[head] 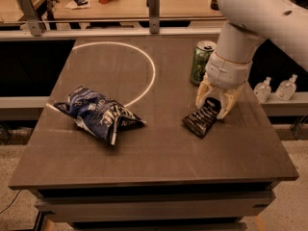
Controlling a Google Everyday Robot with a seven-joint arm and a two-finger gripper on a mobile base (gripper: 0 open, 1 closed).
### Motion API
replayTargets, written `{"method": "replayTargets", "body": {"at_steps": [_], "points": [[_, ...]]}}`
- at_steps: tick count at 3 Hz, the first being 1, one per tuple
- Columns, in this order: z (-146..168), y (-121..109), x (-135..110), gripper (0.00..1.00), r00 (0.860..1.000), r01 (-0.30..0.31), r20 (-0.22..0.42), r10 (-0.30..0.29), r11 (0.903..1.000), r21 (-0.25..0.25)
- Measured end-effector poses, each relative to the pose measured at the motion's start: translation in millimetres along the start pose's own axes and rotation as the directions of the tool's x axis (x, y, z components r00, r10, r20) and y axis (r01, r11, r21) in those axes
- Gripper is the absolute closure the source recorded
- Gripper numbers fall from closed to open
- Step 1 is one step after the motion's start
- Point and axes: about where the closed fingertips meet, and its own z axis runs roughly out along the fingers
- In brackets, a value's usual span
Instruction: Pick rxbar chocolate
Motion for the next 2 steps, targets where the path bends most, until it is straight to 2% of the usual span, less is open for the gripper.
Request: {"method": "replayTargets", "body": {"at_steps": [1,2], "points": [[-21.7,11.0,12.0,1.0,0.99,-0.139,0.051,0.134,0.9841,0.11],[-52.5,16.8,11.9,1.0,0.948,-0.294,0.203,0.247,0.9222,0.251]]}}
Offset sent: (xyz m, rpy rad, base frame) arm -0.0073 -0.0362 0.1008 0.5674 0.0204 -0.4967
